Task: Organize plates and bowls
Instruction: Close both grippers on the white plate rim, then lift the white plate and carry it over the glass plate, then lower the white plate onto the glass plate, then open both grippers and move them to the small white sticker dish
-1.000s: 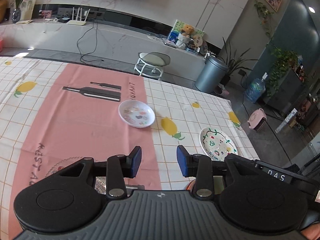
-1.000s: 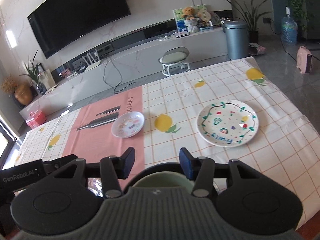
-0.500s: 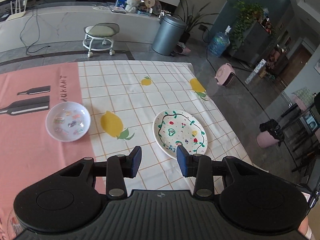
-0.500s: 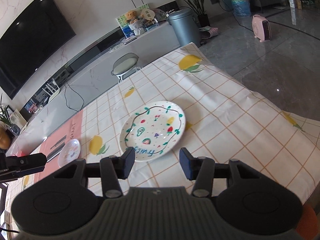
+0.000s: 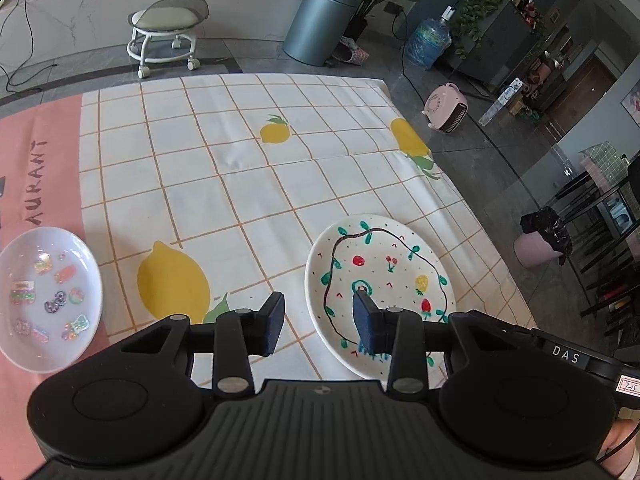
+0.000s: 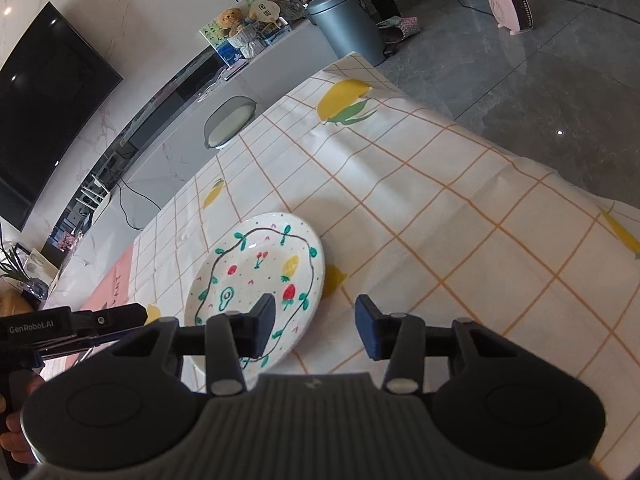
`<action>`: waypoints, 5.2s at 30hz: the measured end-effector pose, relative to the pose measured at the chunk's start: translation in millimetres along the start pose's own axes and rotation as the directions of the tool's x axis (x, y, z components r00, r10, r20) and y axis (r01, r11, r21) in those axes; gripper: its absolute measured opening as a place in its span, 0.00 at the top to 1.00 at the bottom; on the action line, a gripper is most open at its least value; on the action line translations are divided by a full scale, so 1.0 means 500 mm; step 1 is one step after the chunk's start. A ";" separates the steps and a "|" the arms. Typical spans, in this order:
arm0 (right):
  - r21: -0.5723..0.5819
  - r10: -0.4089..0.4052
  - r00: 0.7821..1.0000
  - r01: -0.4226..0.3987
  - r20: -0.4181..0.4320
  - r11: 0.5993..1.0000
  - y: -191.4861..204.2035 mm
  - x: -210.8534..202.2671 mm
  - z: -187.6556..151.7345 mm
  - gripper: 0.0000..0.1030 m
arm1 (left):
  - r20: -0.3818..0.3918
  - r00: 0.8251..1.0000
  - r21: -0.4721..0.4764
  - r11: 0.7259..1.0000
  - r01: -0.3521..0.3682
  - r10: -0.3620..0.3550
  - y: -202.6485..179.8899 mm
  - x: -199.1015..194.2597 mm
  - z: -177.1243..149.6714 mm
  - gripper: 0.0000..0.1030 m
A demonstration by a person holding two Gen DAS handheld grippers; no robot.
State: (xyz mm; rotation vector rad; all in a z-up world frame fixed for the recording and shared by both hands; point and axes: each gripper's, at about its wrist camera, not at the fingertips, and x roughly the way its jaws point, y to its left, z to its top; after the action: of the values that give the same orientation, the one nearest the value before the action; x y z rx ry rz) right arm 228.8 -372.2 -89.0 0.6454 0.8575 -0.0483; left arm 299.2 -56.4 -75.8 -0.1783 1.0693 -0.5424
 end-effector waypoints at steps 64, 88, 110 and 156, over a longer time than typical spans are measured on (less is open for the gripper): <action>-0.114 0.319 0.917 -0.353 -0.238 0.929 0.349 -0.119 -0.206 0.95 | 0.278 0.933 -0.336 0.933 -0.129 0.229 0.167 -0.446 -0.288 0.89; -0.421 0.142 0.934 -0.279 -0.328 0.863 0.478 -0.077 -0.405 0.92 | 0.230 0.922 -0.544 0.827 -0.144 0.312 0.282 -0.469 -0.502 0.88; -0.598 0.007 0.971 -0.152 -0.238 0.787 0.499 -0.037 -0.460 0.87 | 0.196 0.896 -0.487 0.833 -0.263 0.397 0.257 -0.434 -0.492 0.88; -0.645 0.088 0.984 -0.168 -0.154 0.746 0.535 -0.080 -0.420 0.53 | 0.259 0.789 -0.326 0.820 -0.471 0.557 0.150 -0.433 -0.414 0.64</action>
State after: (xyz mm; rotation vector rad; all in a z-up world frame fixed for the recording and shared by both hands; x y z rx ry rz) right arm 135.7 -49.0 -24.2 0.0321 0.8661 0.4113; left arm 65.5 141.3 -35.3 -0.1778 0.7869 0.1285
